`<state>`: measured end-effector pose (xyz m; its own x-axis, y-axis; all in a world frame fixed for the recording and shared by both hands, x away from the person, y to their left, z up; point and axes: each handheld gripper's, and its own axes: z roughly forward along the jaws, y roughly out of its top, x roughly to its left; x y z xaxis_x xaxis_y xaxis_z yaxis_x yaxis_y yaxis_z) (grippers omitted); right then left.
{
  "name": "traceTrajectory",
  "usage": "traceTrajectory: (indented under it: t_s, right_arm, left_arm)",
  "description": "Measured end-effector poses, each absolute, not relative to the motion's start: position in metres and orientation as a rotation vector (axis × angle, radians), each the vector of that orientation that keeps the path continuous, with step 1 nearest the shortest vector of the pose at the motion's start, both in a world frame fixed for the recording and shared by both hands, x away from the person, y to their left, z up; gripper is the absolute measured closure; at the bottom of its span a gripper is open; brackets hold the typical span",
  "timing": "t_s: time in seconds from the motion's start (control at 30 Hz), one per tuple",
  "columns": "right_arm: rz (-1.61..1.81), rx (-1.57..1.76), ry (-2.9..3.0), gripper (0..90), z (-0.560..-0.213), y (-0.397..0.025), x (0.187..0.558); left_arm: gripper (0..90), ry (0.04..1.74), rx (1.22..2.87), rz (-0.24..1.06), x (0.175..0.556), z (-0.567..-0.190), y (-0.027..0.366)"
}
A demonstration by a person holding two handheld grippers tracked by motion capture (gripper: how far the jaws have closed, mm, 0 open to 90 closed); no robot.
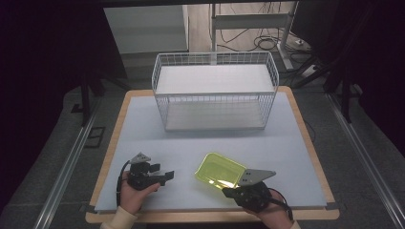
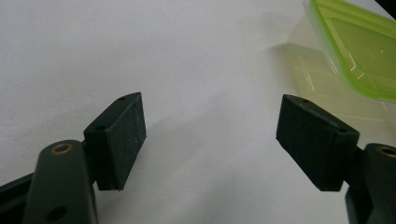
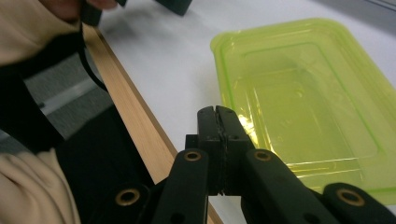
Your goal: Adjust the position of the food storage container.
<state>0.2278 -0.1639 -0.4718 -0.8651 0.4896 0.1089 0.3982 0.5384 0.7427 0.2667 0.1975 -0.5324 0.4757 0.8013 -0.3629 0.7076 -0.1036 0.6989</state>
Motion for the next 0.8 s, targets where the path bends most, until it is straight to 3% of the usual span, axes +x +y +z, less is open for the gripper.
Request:
traceTrajectory:
  t_s: [0.8]
  right_arm:
    - [1.030,0.734,2.747,89.7,-0.494,-0.160,0.224]
  left_arm:
    - [23.7,1.267,1.852,0.128,0.267,-0.533,0.197]
